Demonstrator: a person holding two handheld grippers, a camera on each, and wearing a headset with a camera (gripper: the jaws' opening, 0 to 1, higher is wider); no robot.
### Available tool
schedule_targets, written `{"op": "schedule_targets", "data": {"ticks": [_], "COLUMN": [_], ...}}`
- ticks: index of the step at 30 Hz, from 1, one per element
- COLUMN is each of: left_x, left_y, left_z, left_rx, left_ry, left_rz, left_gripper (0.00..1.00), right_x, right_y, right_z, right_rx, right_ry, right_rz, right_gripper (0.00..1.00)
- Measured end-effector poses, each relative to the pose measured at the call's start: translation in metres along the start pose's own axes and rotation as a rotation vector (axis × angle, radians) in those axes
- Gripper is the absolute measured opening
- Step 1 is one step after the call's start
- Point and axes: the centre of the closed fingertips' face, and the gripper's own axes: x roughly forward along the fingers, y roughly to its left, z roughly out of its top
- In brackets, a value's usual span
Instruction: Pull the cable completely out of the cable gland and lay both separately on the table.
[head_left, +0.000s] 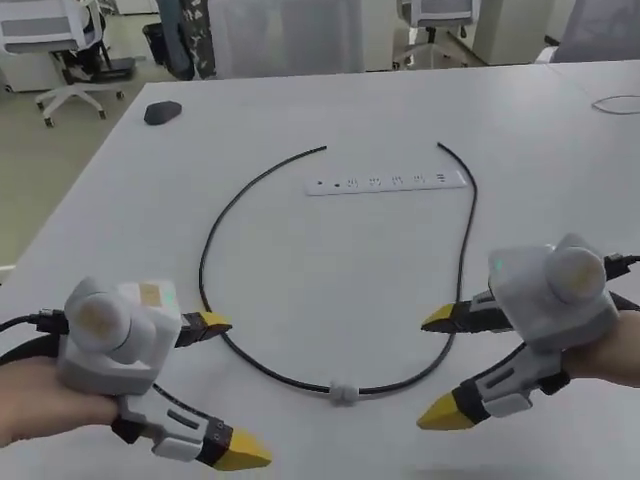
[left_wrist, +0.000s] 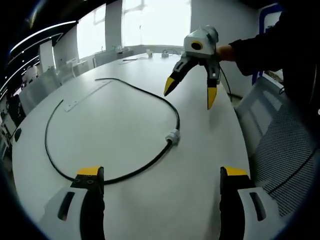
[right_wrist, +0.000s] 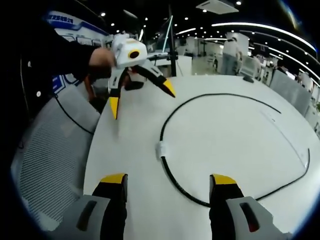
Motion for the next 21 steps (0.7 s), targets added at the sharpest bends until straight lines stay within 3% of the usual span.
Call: {"op": "schedule_targets", "data": {"ticks": [2,3,6,13,16,18,21], "left_x": [0.001,0.001,0.004,0.008,0.012,0.014,0.016], "left_y": [0.006,0.007,0.004,-0.004,-0.001,0.002,-0.006], "left_z": [0.004,0.007,0.015,0.016,0.016,0.014,0.012], "left_rx": [0.008,-0.02,-0.066,-0.059,-0.064,-0.102,-0.147], "left_ry": [-0.016,-0.028,-0.081,-0.093,-0.118,-0.131,-0.152], "left_rz": [0.033,0.04,0.023,0.019,0.057,0.075,0.048], "left_gripper": [0.82,0.79,0.81,0.8,0.8,0.82,0.79], "right_x": [0.007,0.011,0.023,0.048,0.056,0.063,0.068], "right_y": [0.002,0.005,0.01,0.011,0.012,0.013,0.017], "right_z": [0.008,0.01,0.013,0.015,0.017,0.014,0.011], "right_rx": [0.014,0.021,0.021,0.011,-0.009,-0.014,-0.037], "right_ry": [-0.035,-0.044,-0.042,-0.06,-0.098,-0.104,-0.106], "right_rz": [0.01,0.019,0.035,0.02,0.009,-0.005,-0.006], "right_gripper": [0.6,0.59,0.56,0.35,0.34,0.3,0.24]}}
